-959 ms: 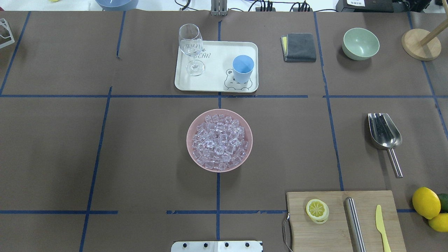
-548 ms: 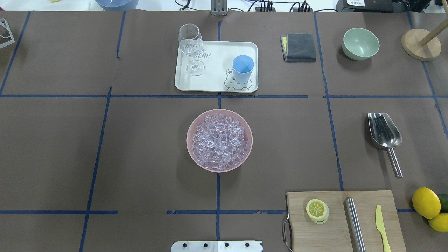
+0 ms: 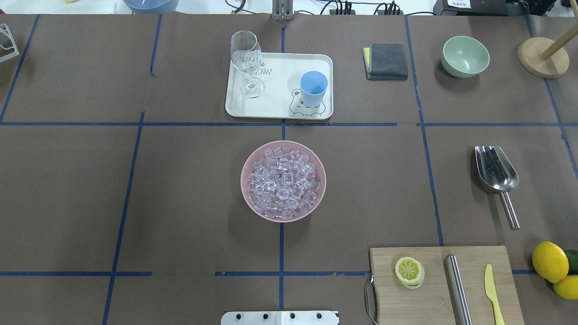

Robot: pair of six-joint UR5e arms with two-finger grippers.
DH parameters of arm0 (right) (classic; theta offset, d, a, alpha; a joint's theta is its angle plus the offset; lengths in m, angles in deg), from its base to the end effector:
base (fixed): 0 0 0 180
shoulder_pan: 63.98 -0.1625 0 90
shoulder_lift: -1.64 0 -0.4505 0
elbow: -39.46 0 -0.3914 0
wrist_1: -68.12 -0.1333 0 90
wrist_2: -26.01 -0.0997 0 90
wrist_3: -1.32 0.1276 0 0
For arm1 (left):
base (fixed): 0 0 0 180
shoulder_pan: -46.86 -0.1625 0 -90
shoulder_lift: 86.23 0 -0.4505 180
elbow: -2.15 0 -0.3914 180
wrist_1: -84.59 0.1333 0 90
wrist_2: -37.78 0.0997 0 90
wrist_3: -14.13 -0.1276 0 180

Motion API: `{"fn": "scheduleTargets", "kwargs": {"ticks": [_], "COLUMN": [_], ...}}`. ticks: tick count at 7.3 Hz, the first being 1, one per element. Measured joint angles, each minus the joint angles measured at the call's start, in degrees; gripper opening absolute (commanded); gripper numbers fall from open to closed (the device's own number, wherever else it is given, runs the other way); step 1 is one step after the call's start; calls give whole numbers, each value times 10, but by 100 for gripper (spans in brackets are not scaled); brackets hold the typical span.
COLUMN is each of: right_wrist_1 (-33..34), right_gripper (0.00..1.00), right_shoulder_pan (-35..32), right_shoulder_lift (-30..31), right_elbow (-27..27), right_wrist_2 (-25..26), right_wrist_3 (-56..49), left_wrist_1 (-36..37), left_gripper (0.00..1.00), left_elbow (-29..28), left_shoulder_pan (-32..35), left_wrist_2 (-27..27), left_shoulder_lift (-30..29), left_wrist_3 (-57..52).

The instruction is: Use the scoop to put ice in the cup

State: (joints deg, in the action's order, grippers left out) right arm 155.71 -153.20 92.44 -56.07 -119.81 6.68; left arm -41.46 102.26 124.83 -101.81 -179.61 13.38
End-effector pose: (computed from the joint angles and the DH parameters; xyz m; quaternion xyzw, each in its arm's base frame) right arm 0.0210 -0.4919 0.6394 0.0299 -0.4695 0.0061 0.8824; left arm 0.0761 -0.5306 0.4987 0.3411 0.4163 0.2664 0.7996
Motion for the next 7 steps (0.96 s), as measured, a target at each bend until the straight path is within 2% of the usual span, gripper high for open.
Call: {"fn": "scheduleTargets", "kwargs": {"ticks": [3, 4, 6, 7], "right_wrist_1": [-1, -1, -1, -1], "right_gripper": [100, 100, 100, 100], "right_shoulder_pan": [49, 66, 100, 121], "right_shoulder_lift": [-7, -8, -9, -9], "right_elbow": [-38, -59, -96, -109], "right_wrist_2": [0, 4, 29, 45], "right_wrist_3": [70, 100, 152, 173], "left_wrist_1": [-61, -80, -90, -92], "left_gripper": [99, 99, 100, 100], "left_elbow": [-14, -11, 6, 10], "left_shoulder_pan": [-81, -99, -142, -162], "left_wrist_2": [5, 33, 123, 144], "left_shoulder_lift": [-9, -17, -30, -32], "left_wrist_3": [4, 5, 8, 11]}}
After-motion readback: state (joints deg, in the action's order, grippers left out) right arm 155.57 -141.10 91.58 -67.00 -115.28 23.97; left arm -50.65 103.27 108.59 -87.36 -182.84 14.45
